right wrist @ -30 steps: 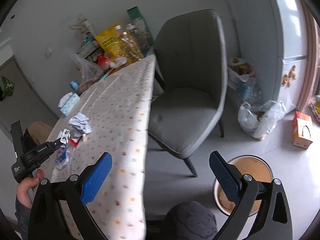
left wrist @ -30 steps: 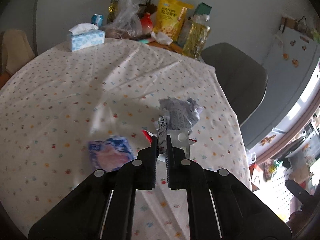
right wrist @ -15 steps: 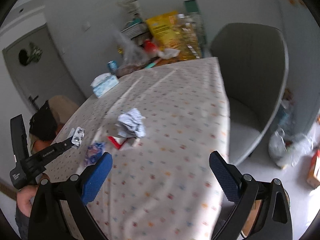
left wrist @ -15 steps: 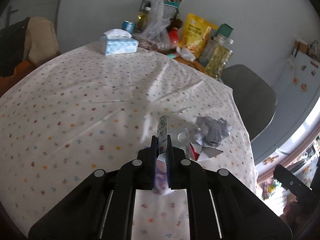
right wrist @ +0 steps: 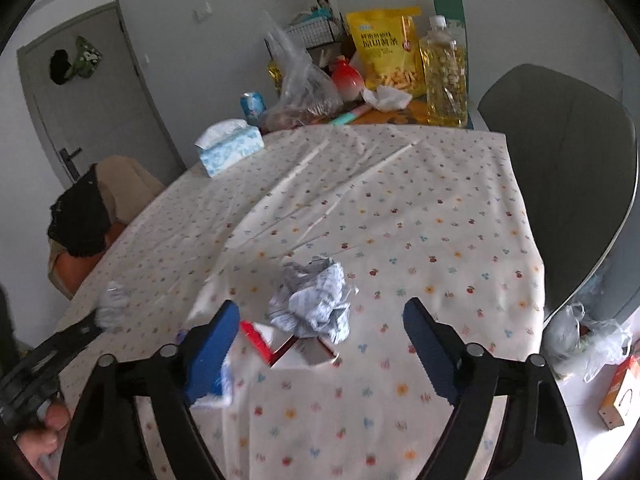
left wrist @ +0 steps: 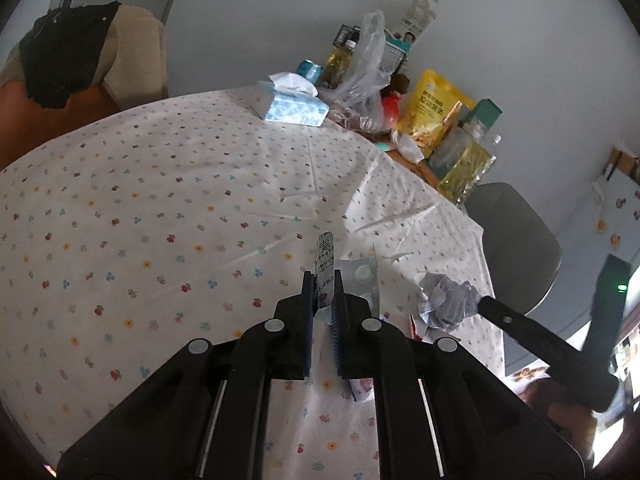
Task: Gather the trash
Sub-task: 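Grasp the crumpled foil wrapper with the right gripper while left holds the blister pack, then carry both items to the bucket and open both grippers over it, then move both grippers back over the table, then grasp the blue-and-white wet-wipe packet with the left gripper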
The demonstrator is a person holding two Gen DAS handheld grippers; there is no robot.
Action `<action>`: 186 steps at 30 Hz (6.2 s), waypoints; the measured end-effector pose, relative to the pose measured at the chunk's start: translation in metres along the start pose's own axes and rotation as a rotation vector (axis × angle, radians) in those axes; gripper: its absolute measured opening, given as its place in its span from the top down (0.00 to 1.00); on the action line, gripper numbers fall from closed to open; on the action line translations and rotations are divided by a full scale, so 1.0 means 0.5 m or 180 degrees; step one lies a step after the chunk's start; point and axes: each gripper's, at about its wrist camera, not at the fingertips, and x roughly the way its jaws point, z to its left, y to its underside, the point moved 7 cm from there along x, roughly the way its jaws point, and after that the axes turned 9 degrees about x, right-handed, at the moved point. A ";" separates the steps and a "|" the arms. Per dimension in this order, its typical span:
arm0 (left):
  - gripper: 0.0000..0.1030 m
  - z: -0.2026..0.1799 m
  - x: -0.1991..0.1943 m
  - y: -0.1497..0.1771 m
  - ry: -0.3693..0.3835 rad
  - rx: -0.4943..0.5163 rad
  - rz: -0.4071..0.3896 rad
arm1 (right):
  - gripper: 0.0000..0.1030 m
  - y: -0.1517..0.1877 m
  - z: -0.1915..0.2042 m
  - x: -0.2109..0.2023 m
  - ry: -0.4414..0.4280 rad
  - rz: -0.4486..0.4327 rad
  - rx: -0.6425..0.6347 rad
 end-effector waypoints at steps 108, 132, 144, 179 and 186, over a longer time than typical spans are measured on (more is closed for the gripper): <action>0.92 -0.637 0.052 0.326 0.1088 0.1555 0.0723 | 0.74 0.334 -0.712 -0.357 0.1114 -0.0335 0.1765; 0.92 -0.803 0.079 0.474 0.1429 0.2139 0.1201 | 0.41 0.456 -0.861 -0.378 0.1100 -0.0445 0.2462; 0.16 -0.878 0.055 0.515 0.1859 0.2169 0.1226 | 0.34 0.457 -0.889 -0.525 0.1235 -0.0843 0.2570; 0.06 -0.233 0.072 0.106 -0.0002 0.0810 0.0488 | 0.16 0.208 -0.454 -0.341 0.0431 -0.0673 0.1434; 0.06 -0.169 0.096 0.112 -0.0211 0.0805 0.0598 | 0.16 0.184 -0.378 -0.302 0.0316 -0.0589 0.1268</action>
